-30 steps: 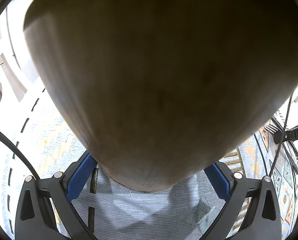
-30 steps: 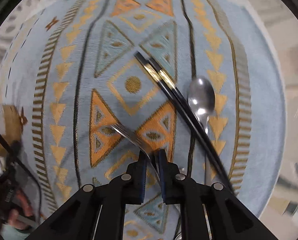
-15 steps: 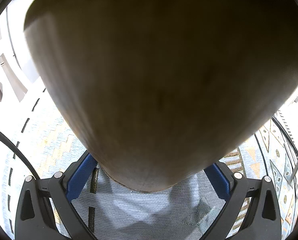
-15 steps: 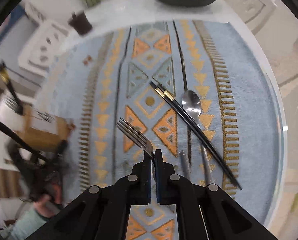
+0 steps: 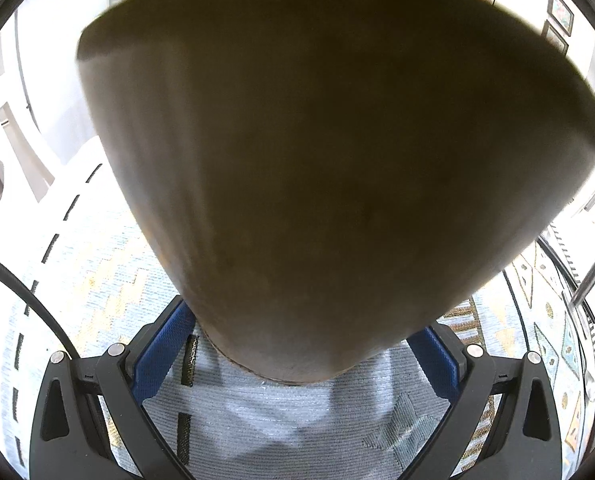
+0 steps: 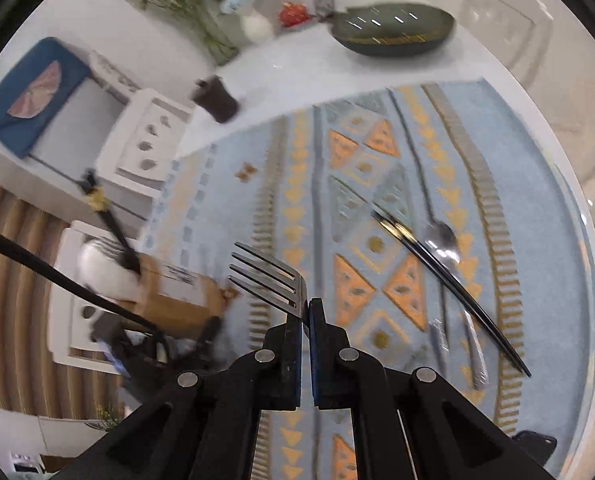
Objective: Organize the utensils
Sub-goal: 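Lift the silver fork with the right tool and carry it over the cup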
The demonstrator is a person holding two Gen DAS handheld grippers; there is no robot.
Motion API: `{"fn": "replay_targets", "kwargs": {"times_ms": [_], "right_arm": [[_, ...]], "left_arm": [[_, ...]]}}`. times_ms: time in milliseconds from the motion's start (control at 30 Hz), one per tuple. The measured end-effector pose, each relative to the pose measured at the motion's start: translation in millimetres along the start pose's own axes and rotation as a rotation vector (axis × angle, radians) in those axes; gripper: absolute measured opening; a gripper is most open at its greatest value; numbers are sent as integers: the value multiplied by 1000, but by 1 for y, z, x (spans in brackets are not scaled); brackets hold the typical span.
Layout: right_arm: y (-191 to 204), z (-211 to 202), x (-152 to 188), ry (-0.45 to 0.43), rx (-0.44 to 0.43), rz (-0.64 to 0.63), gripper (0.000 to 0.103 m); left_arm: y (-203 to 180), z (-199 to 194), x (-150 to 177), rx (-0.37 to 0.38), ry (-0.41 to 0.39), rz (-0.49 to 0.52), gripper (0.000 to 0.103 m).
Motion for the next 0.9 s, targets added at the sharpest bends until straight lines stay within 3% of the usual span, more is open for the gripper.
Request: {"fn": "replay_targets", "kwargs": {"times_ms": [267, 400, 633, 900], "right_arm": [[90, -45, -43, -159, -228, -92, 3], [135, -52, -54, -218, -297, -159, 3], [194, -30, -53, -222, -304, -281, 3], [201, 6, -42, -151, -282, -304, 3]], "left_arm": [[2, -8, 1, 5, -9, -1, 100], [2, -10, 1, 4, -9, -1, 100], [2, -17, 0, 14, -17, -6, 100], [2, -24, 0, 16, -29, -5, 100]]}}
Point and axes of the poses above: each gripper's, at about its wrist camera, not at the fingertips, and z roughly the way its jaws point, y to its left, x to its underside, the point moved 7 cm from there along z, roughly the way its jaws point, and after that the axes turned 1 degree about -z, right-handed, at the moved point
